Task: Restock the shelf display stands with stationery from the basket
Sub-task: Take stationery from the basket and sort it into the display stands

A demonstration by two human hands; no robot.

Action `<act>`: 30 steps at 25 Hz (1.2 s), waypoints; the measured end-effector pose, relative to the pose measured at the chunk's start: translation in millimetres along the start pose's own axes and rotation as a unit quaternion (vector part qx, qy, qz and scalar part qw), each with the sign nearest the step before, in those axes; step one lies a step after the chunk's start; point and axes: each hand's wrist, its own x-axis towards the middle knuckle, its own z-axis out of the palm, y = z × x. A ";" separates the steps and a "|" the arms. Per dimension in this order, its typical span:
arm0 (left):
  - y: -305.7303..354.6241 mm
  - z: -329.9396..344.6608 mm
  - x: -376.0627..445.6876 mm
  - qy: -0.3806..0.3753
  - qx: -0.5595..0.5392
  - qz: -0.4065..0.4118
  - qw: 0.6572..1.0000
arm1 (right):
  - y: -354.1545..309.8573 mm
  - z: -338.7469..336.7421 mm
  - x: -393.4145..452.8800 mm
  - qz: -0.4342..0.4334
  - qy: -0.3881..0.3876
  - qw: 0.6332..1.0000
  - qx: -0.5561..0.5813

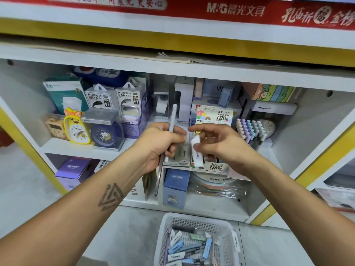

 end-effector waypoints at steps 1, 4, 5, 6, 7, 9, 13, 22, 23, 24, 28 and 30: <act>2.5 -6.3 1.4 0.016 -0.017 -0.004 1.000 | -1.1 -0.8 1.0 -0.002 0.018 1.000 0.014; 7.3 -27.0 3.7 0.046 -0.051 -0.024 0.997 | -4.9 -3.5 3.1 -0.024 0.048 0.997 0.058; 7.4 -31.3 2.7 0.043 -0.048 -0.032 0.997 | -6.6 -1.6 4.2 -0.030 0.053 0.997 0.057; 6.6 -33.8 0.8 0.033 -0.039 -0.042 0.998 | -7.8 2.0 5.6 -0.036 0.055 0.996 0.053; 5.1 -34.2 -1.0 0.016 -0.030 -0.054 0.998 | -8.6 6.5 7.6 -0.041 0.054 0.996 0.052; 2.5 -33.6 -4.9 -0.024 -0.033 -0.070 0.997 | -10.1 17.7 12.2 -0.053 0.045 0.996 0.054; -0.7 -39.0 -4.6 -0.036 -0.077 -0.111 0.990 | -11.5 24.5 20.6 -0.073 0.059 0.994 -0.064; -6.0 -62.6 -0.6 -0.004 -0.078 -0.118 0.990 | -5.0 2.4 37.8 -0.019 0.063 0.945 -0.321; -6.2 -62.4 0.0 -0.007 -0.079 -0.120 0.990 | -4.7 2.0 39.4 -0.026 0.056 0.932 -0.357; -6.0 -61.8 0.7 -0.011 -0.080 -0.122 0.989 | -5.3 1.5 40.9 -0.031 0.048 0.920 -0.388; -5.9 -58.8 2.7 -0.012 -0.082 -0.122 0.989 | -11.5 -2.7 46.7 -0.064 0.069 0.893 -0.440; -6.1 -57.2 4.5 -0.013 -0.081 -0.119 0.990 | -11.8 -1.8 49.5 -0.115 0.115 0.869 -0.466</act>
